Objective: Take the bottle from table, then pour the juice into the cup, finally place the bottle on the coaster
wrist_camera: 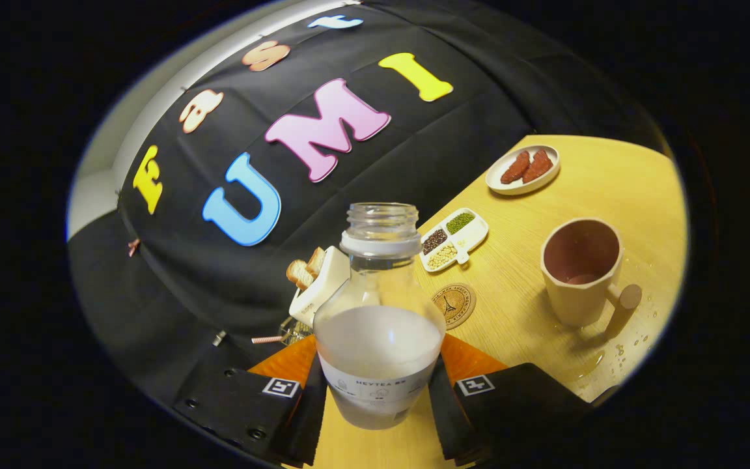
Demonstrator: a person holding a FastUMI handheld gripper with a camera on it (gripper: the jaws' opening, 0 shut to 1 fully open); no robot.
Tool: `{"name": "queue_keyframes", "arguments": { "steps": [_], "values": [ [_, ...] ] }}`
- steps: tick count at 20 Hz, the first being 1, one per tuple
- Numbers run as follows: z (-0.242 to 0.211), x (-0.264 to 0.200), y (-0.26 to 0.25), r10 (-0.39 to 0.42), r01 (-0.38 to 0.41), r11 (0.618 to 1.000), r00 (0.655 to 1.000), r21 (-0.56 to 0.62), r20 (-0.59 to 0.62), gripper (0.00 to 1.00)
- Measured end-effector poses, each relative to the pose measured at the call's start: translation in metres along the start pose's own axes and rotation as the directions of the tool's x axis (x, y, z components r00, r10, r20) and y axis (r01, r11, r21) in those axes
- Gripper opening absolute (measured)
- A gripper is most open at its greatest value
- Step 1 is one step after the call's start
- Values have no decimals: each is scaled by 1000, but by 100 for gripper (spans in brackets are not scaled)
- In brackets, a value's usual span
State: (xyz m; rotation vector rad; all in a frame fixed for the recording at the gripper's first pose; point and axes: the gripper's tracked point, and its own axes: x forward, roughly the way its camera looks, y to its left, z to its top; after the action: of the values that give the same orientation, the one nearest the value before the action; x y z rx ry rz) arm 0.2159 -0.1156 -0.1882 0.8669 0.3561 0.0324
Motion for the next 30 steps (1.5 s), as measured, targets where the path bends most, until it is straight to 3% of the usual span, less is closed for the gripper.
{"name": "queue_keyframes", "arguments": {
  "steps": [4,9,19,23,30],
  "values": [
    [9,2,-18,-31,32,979,999,203,-8,72],
    [13,10,-32,-85,93,909,996,407,-39,72],
    [24,21,-52,-146,156,685,986,712,-76,72],
    [30,29,-49,-127,145,604,988,784,-85,72],
    [38,37,-52,-131,133,431,988,893,-84,72]
  ]
}}
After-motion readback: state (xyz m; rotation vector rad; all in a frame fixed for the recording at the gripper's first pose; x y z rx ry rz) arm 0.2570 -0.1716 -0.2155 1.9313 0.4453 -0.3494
